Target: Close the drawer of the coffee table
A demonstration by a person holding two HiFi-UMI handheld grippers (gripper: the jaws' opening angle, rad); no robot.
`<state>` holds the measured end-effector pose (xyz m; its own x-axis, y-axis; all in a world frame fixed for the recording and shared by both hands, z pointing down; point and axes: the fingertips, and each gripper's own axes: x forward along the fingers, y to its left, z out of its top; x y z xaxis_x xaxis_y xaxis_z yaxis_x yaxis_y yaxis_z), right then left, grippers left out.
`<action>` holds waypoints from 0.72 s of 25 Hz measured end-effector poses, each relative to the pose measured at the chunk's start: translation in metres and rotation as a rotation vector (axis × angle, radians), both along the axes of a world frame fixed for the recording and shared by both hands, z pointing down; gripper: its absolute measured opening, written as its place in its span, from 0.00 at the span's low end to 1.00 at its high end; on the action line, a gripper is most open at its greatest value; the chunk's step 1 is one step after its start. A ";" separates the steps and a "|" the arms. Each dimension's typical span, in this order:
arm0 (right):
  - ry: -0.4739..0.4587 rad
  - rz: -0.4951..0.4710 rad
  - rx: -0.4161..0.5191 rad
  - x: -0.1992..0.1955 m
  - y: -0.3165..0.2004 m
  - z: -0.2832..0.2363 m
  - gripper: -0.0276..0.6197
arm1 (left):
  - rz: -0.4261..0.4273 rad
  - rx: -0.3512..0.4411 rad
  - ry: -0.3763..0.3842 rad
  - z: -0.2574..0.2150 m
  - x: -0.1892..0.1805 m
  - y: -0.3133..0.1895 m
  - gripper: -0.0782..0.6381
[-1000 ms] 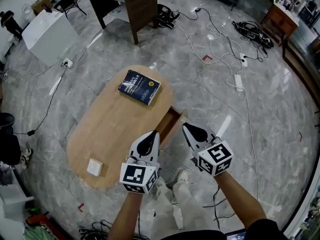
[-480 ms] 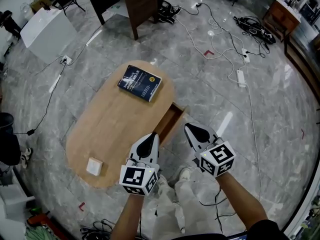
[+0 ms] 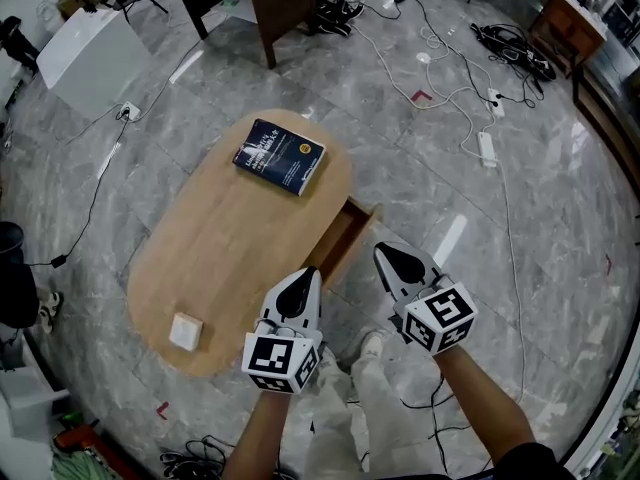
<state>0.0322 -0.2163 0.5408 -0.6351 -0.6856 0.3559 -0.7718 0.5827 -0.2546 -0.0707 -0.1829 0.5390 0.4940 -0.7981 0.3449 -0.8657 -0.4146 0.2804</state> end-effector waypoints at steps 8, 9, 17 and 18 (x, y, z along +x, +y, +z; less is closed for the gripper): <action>-0.001 0.015 -0.011 0.004 -0.003 0.018 0.06 | 0.046 0.003 -0.033 0.019 0.010 -0.005 0.11; 0.001 0.015 -0.015 0.005 -0.002 0.022 0.06 | 0.048 0.000 -0.029 0.022 0.012 -0.005 0.11; 0.000 0.015 -0.040 0.008 0.003 0.046 0.06 | 0.064 -0.003 -0.022 0.038 0.024 -0.004 0.11; -0.001 0.014 -0.040 0.007 0.003 0.049 0.06 | 0.067 -0.002 -0.026 0.041 0.024 -0.003 0.11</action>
<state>0.0394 -0.2132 0.5900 -0.6255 -0.6800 0.3825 -0.7798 0.5610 -0.2779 -0.0463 -0.1861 0.5796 0.5372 -0.7627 0.3602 -0.8430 -0.4716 0.2587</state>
